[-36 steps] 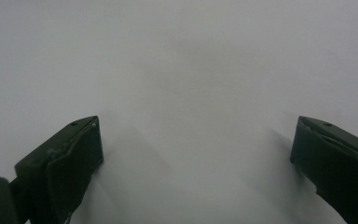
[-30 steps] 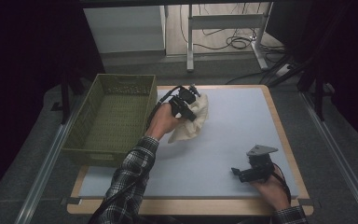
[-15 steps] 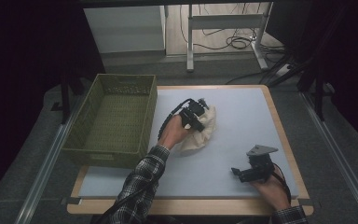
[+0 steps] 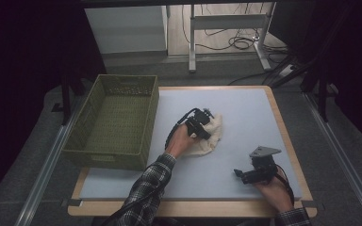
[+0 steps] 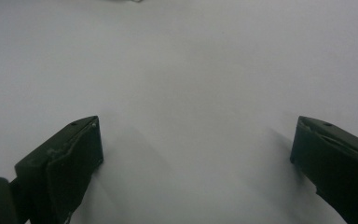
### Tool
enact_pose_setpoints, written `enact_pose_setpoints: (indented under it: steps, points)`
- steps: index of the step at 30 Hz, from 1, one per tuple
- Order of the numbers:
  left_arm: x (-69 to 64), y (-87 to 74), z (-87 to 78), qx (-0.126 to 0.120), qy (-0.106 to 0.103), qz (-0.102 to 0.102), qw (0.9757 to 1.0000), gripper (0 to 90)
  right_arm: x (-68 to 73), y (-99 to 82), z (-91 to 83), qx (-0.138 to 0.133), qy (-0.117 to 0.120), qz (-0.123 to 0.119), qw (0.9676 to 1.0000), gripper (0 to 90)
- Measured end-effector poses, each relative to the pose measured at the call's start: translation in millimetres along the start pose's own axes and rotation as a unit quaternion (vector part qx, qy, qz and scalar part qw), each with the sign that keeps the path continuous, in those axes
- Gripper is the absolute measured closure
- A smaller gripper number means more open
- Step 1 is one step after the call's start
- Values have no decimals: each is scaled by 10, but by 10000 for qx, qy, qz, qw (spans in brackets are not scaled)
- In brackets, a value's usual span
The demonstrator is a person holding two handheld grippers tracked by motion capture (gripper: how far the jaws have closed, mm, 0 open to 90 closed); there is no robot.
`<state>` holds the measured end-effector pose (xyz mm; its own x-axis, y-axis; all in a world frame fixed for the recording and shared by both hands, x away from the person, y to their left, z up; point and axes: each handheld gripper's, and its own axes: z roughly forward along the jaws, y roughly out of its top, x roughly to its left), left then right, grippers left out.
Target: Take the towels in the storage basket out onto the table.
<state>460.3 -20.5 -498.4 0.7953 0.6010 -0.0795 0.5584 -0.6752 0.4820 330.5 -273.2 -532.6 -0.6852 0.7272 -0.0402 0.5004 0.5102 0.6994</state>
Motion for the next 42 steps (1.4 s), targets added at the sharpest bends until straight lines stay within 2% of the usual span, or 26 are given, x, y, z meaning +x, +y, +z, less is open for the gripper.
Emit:
enact_pose_setpoints:
  steps: [3, 5, 9, 11, 14, 21, 27, 30, 32, 34, 38, 42]
  points:
    - [-11, -24, 38, -112, -27, -17, 9999, 584, -1, 0, 1, -3, -4, -2, 10000, 22]
    - [-21, -33, 36, -198, -37, -13, 9998, 490, 0, 0, 0, -3, -4, -2, 10000, 22]
    - [-59, -63, -20, -381, 76, 73, 9992, 290, -1, 0, 0, -3, -5, -3, 10000, 22]
    - [-85, -87, -66, -466, 152, 117, 9987, 254, -1, 0, 0, -3, -5, -3, 10000, 22]
    - [-124, -140, -166, -675, 151, 130, 9975, 218, 0, 0, 0, 0, -5, -1, 10000, 22]
    - [-186, -339, -404, -946, 383, 89, 9947, 223, 0, 0, -1, 8, -3, -6, 10000, 22]
    - [-212, -603, -512, -1206, 442, -132, 9916, 347, 0, 1, -2, 10, -5, -3, 10000, 22]
    - [-235, -735, -529, -1300, 567, -119, 9898, 440, 1, 1, -2, 12, -6, 2, 10000, 22]
    - [-238, -817, -521, -1327, 555, -116, 9895, 518, 2, 1, -1, 8, -3, 11, 10000, 22]
    - [-240, -895, -491, -1331, 572, -145, 9893, 546, 3, 1, -1, 8, -4, 9, 10000, 22]
    - [-238, -1049, -404, -1344, 687, -223, 9883, 532, 1, 2, -1, 11, -8, 0, 10000, 22]
    - [-213, -1177, -321, -1385, 880, -324, 9859, 454, -1, 2, -2, 9, 0, 12, 10000, 24]
